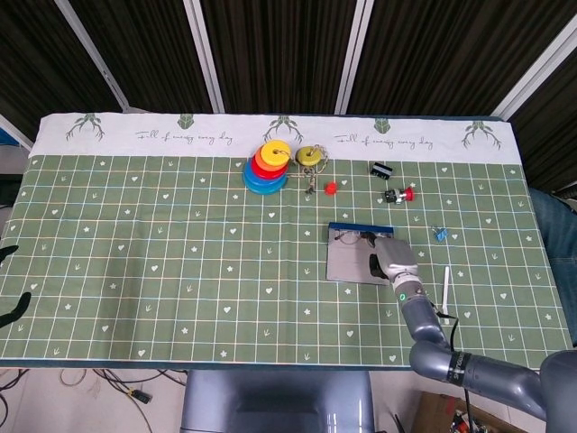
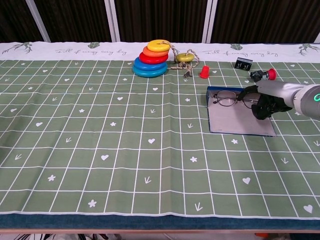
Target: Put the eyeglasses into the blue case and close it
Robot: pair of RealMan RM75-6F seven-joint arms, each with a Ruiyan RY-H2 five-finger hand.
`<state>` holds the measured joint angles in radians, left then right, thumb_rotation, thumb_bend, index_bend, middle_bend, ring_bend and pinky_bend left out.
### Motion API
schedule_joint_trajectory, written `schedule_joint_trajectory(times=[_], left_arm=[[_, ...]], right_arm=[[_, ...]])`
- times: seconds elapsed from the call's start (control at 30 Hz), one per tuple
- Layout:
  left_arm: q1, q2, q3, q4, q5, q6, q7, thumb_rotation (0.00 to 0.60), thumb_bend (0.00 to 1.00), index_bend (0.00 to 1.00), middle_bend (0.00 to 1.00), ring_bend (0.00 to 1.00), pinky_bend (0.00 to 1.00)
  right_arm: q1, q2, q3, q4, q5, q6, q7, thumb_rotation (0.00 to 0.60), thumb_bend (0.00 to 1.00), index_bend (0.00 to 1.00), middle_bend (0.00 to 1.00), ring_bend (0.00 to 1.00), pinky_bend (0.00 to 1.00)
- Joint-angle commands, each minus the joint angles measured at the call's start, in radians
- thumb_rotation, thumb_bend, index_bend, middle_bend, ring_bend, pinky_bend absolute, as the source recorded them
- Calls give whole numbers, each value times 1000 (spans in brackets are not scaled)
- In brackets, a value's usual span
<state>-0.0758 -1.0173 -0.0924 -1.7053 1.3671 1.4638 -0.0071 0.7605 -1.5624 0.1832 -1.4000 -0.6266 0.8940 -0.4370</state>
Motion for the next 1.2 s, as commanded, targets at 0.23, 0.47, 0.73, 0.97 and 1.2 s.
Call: schedule_joint_trajectory(times=[0.23, 0.47, 0.73, 0.97, 1.2], left_arm=[[0, 0, 0, -3, -3, -2, 6, 600, 309, 174, 7, 0, 0], [1, -1, 1, -7, -5, -2, 13, 600, 309, 175, 7, 0, 0], [2, -2, 2, -10, -7, -1, 19, 600, 309, 181, 7, 0, 0], [3, -2, 1, -12, -11, -1, 20, 600, 309, 187, 7, 0, 0], [3, -1, -1, -14, -19, -4, 24, 600, 309, 188, 7, 0, 0]], right_arm=[[-43, 79, -11, -153, -84, 64, 31, 600, 611, 43, 777, 893, 960], [-107, 135, -47, -255, -231, 146, 84, 600, 403, 71, 522, 605, 646], [-165, 108, -125, -230, -417, 208, 112, 600, 310, 254, 348, 360, 347], [-179, 45, -129, -143, -466, 213, 138, 600, 311, 290, 337, 347, 338], [-171, 1, -106, -80, -468, 196, 133, 600, 287, 291, 297, 301, 288]])
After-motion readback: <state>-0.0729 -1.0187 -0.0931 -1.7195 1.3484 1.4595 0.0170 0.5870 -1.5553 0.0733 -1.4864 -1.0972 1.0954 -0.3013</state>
